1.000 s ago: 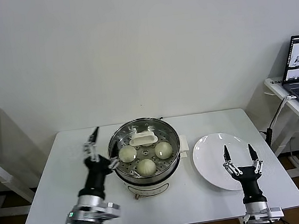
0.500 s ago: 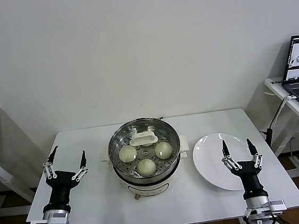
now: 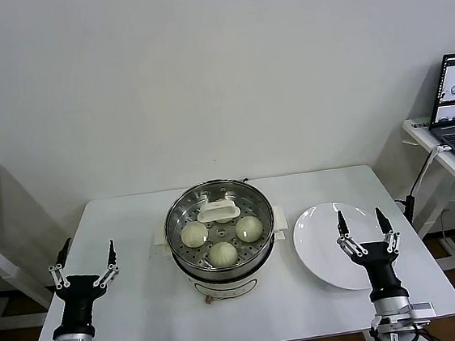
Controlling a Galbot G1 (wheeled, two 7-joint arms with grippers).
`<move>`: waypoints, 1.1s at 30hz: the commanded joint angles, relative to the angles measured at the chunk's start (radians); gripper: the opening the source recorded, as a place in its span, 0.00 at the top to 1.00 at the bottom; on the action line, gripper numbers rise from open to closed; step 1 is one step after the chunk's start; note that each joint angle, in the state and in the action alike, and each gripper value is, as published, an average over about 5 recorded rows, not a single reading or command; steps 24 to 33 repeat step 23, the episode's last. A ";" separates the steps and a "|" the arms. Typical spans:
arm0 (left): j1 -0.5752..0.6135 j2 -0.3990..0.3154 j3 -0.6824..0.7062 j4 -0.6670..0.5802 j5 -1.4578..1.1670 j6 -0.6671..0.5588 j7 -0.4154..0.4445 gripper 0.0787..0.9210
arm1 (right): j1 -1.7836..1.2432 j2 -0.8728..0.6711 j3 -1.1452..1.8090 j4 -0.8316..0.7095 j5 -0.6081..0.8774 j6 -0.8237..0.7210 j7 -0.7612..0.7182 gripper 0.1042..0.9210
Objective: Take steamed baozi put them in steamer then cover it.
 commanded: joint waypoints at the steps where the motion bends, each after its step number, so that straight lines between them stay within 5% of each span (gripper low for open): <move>1: 0.014 -0.016 -0.024 0.009 -0.045 -0.029 0.000 0.12 | -0.003 0.005 0.002 0.012 -0.029 -0.023 0.008 0.12; 33: 0.038 0.001 -0.007 -0.003 -0.043 -0.023 0.005 0.12 | -0.020 0.011 0.009 0.024 -0.053 -0.031 0.018 0.12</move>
